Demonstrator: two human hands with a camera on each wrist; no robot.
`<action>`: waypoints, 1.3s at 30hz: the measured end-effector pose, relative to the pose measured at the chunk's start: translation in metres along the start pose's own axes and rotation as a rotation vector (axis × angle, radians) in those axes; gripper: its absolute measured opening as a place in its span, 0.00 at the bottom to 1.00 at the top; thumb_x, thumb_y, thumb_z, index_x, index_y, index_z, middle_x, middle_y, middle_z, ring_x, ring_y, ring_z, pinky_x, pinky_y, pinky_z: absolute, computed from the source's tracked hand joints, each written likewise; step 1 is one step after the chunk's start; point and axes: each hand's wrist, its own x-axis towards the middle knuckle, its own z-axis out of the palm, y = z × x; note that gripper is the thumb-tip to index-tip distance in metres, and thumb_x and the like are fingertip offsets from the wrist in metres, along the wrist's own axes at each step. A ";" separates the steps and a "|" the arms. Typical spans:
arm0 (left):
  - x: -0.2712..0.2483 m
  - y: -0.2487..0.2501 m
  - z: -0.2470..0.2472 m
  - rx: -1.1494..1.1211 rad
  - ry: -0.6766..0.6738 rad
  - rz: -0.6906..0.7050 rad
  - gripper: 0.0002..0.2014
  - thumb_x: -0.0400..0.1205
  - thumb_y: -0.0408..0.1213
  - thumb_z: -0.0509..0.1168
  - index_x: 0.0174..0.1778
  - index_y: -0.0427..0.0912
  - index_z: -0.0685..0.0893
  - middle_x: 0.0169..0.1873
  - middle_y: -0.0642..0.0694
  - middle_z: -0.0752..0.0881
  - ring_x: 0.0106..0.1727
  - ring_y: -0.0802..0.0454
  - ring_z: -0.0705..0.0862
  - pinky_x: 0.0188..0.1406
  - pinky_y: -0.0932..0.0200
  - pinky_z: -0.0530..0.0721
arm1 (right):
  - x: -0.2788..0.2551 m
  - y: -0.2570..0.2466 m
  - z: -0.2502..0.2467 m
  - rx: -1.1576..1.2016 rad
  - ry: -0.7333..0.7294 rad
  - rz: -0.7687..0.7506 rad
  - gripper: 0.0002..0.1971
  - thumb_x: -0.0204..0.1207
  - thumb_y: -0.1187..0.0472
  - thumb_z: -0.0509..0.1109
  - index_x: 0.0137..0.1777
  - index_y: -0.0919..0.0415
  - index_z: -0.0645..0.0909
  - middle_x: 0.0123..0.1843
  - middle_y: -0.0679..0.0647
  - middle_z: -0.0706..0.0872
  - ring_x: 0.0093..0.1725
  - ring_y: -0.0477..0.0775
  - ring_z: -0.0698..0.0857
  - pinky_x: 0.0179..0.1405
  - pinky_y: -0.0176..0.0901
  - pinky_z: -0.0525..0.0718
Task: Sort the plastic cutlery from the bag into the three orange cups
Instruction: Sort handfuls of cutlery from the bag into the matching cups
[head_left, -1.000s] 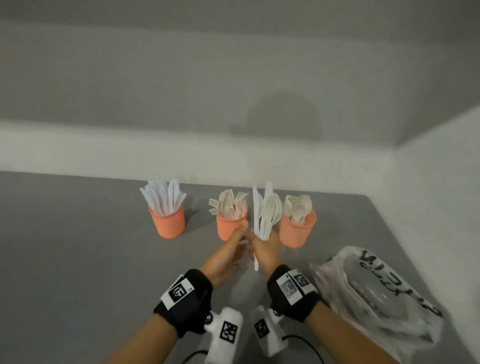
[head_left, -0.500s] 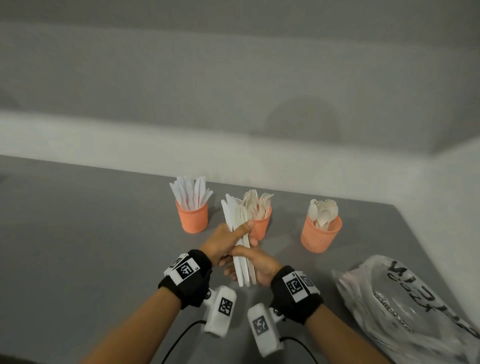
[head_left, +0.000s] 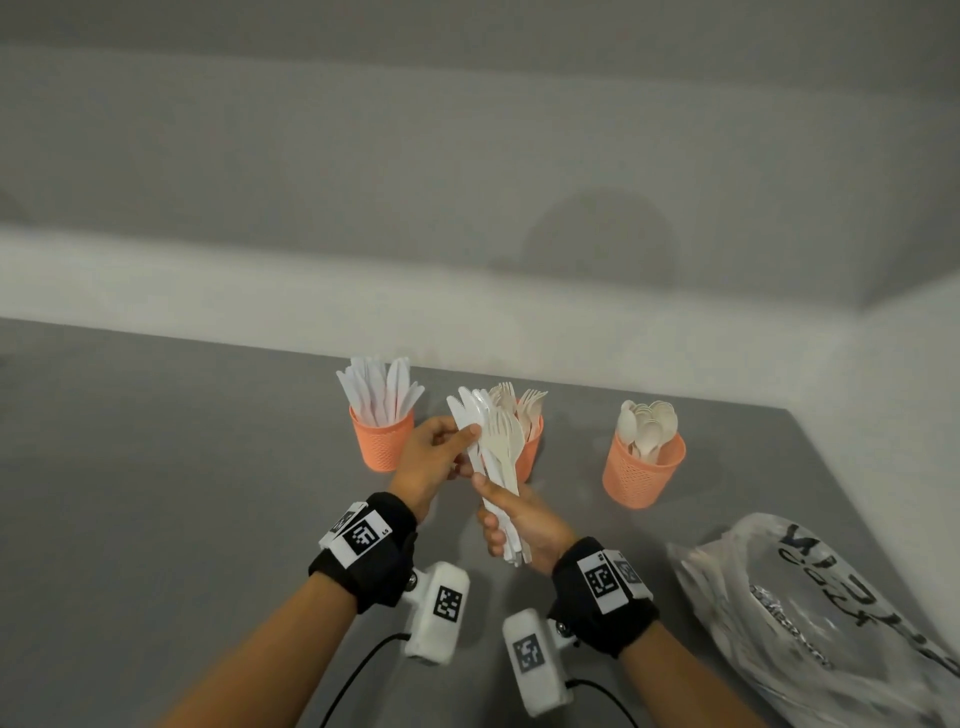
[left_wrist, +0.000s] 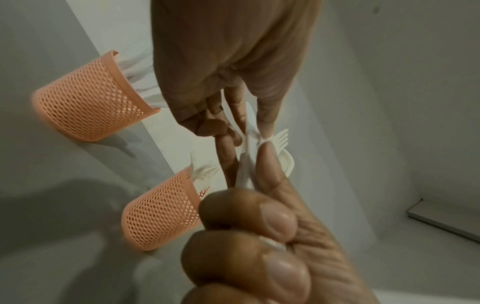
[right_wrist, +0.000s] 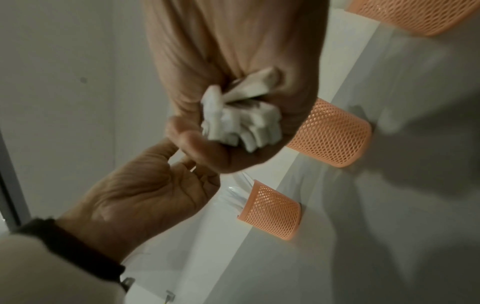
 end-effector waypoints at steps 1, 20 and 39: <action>0.000 0.000 -0.001 -0.012 -0.005 0.002 0.06 0.81 0.32 0.64 0.39 0.39 0.78 0.27 0.46 0.81 0.20 0.62 0.80 0.22 0.71 0.78 | 0.000 0.000 -0.001 -0.005 -0.004 -0.003 0.09 0.80 0.49 0.64 0.57 0.49 0.74 0.21 0.47 0.72 0.17 0.42 0.69 0.16 0.31 0.71; 0.008 -0.007 0.006 0.115 0.023 -0.005 0.09 0.83 0.35 0.61 0.52 0.34 0.83 0.31 0.45 0.84 0.30 0.55 0.80 0.24 0.69 0.78 | 0.007 0.004 -0.008 -0.189 0.035 -0.079 0.08 0.81 0.49 0.60 0.55 0.50 0.76 0.25 0.52 0.86 0.17 0.46 0.79 0.15 0.33 0.74; 0.039 0.012 -0.002 0.059 0.043 -0.094 0.11 0.79 0.44 0.67 0.35 0.43 0.77 0.19 0.52 0.65 0.14 0.61 0.60 0.14 0.67 0.60 | 0.022 -0.005 -0.031 -0.021 -0.005 0.051 0.15 0.82 0.46 0.57 0.60 0.51 0.78 0.21 0.46 0.69 0.14 0.40 0.64 0.13 0.30 0.64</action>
